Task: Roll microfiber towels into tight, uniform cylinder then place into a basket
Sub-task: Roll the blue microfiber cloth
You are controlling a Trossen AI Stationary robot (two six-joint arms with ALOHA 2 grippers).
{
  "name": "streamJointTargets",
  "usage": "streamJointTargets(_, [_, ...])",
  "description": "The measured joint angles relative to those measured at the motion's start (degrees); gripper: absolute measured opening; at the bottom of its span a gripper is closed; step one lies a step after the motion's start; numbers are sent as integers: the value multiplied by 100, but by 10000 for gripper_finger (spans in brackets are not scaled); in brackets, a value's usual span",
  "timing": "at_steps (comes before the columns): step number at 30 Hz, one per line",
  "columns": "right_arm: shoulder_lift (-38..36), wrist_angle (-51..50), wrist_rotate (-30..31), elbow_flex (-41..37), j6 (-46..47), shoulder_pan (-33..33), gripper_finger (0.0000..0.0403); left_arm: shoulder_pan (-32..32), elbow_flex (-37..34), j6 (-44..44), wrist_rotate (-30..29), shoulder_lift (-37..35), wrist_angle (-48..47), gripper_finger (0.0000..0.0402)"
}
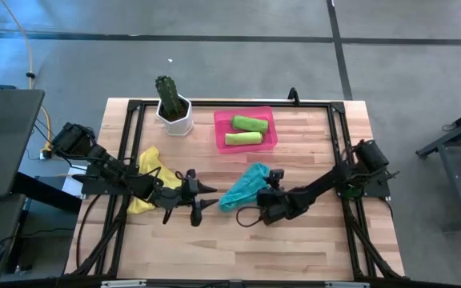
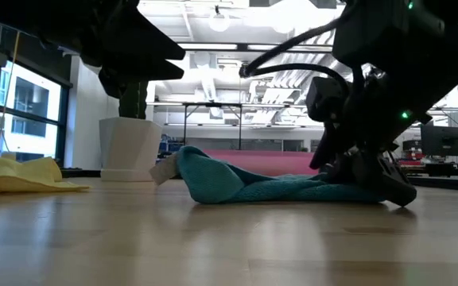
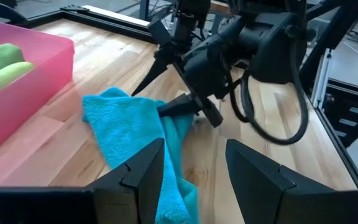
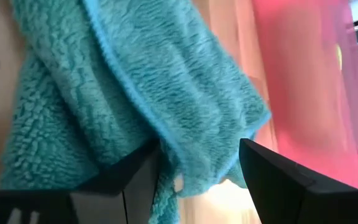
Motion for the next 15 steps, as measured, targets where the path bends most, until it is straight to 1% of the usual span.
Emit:
streamJointTargets(4, [153, 49, 195, 29, -2, 7, 208, 0, 0, 1, 31, 0, 2, 161])
streamJointTargets(7, [175, 45, 207, 27, -4, 7, 181, 0, 0, 1, 32, 0, 2, 161])
streamJointTargets(11, [181, 36, 181, 22, -5, 4, 117, 0, 0, 1, 32, 0, 2, 161])
streamJointTargets(15, [186, 18, 90, 25, -12, 9, 35, 0, 0, 1, 32, 0, 4, 161])
